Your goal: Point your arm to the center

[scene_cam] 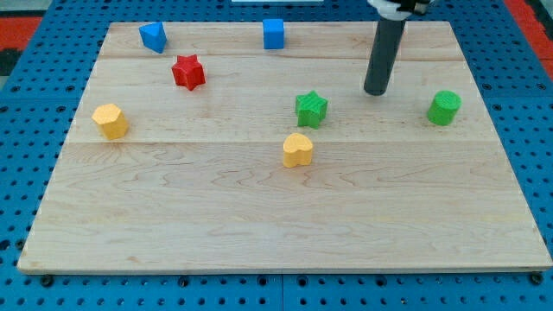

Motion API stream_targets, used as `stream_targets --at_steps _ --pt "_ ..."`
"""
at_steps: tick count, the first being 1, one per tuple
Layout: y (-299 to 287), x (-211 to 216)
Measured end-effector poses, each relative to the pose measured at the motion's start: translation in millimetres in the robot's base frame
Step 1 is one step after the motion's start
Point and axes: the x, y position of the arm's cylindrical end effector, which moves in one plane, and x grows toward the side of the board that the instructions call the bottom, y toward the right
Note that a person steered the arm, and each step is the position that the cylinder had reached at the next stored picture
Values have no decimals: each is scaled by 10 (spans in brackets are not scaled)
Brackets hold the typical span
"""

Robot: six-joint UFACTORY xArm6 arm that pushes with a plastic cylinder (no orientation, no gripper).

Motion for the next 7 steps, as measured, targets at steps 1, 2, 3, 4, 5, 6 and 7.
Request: stream_targets --at_steps 1,2,3,4,5,6,7 --pt "74 -249" --pt "74 -424" --pt "-150 -426" --pt "-797 -426" --pt "-1438 -305" --pt "-1447 274" --pt "-1434 936"
